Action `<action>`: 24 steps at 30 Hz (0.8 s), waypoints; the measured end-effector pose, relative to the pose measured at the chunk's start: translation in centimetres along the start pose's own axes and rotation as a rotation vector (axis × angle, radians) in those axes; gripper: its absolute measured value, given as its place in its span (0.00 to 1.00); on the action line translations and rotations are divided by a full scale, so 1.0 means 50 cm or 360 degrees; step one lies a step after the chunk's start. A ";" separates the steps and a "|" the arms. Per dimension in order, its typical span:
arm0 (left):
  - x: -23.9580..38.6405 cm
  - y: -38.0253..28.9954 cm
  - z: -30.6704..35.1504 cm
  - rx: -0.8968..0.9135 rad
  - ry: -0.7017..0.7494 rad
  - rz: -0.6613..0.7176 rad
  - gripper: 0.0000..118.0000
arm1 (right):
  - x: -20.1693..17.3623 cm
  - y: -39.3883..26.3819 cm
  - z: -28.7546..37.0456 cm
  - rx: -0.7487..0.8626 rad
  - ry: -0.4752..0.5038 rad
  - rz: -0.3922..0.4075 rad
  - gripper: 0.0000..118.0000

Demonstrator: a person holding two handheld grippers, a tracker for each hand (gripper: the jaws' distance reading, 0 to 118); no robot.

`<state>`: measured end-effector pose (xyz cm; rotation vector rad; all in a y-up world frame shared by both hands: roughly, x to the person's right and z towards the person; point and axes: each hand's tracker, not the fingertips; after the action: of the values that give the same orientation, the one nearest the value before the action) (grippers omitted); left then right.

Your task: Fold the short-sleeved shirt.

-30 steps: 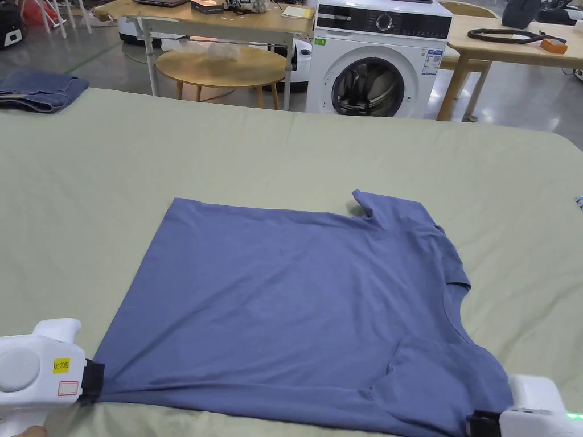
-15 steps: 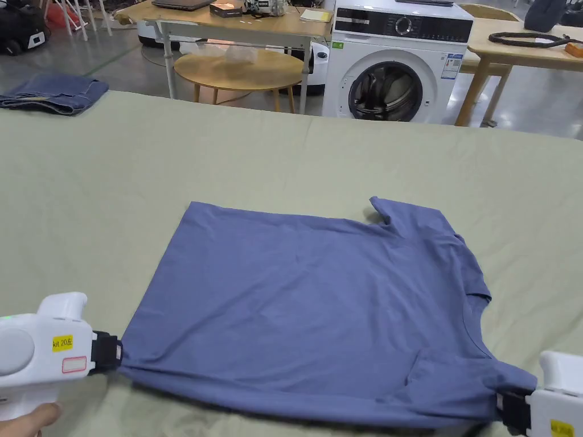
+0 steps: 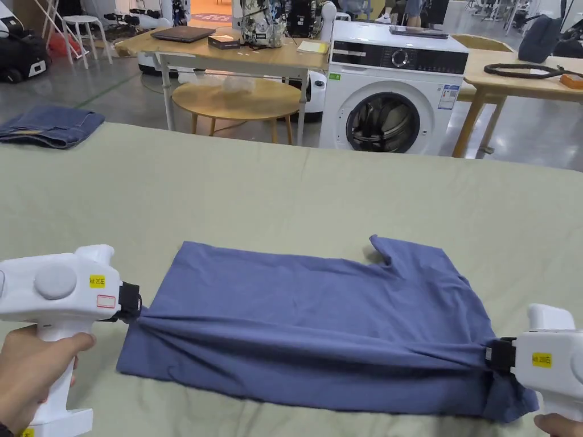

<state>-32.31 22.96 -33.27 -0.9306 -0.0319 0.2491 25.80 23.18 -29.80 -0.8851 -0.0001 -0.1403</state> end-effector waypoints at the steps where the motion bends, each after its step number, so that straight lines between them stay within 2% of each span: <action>1: 0.002 0.012 -0.017 0.0007 0.0005 -0.0007 0.02 | -0.002 0.011 -0.023 -0.0016 -0.0012 -0.0008 0.06; 11: 0.007 0.058 -0.141 -0.0132 0.0077 0.0012 0.02 | -0.024 0.051 -0.142 -0.0116 -0.0103 0.0069 0.06; 14: 0.009 0.054 -0.153 -0.0167 0.0077 -0.0002 0.03 | -0.012 0.055 -0.171 -0.0152 -0.0128 0.0084 0.12; 15: 0.008 0.053 -0.148 -0.0156 0.0078 -0.0014 0.07 | -0.013 0.053 -0.170 -0.0149 -0.0143 0.0086 0.19; 17: 0.010 0.046 -0.135 -0.0116 0.0072 -0.0027 0.33 | -0.013 0.055 -0.161 -0.0095 -0.0177 0.0100 0.42; 18: 0.011 0.043 -0.129 -0.0105 0.0068 -0.0027 0.36 | -0.016 0.054 -0.153 -0.0059 -0.0177 0.0102 0.51; 21: 0.021 0.029 -0.094 -0.0029 0.0024 -0.0015 0.38 | -0.031 0.052 -0.114 0.0100 -0.0150 0.0110 0.55; 22: 0.029 0.022 -0.079 0.0024 -0.0002 -0.0035 0.46 | -0.042 0.048 -0.098 0.0162 -0.0148 0.0113 0.55; 24: 0.049 0.004 -0.046 0.0148 -0.0024 -0.0070 0.50 | -0.065 0.037 -0.067 0.0296 -0.0130 0.0125 0.55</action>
<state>-29.68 21.82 -35.01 -0.8348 -0.0541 0.2147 22.59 22.17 -33.54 -0.7033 -0.0540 -0.0299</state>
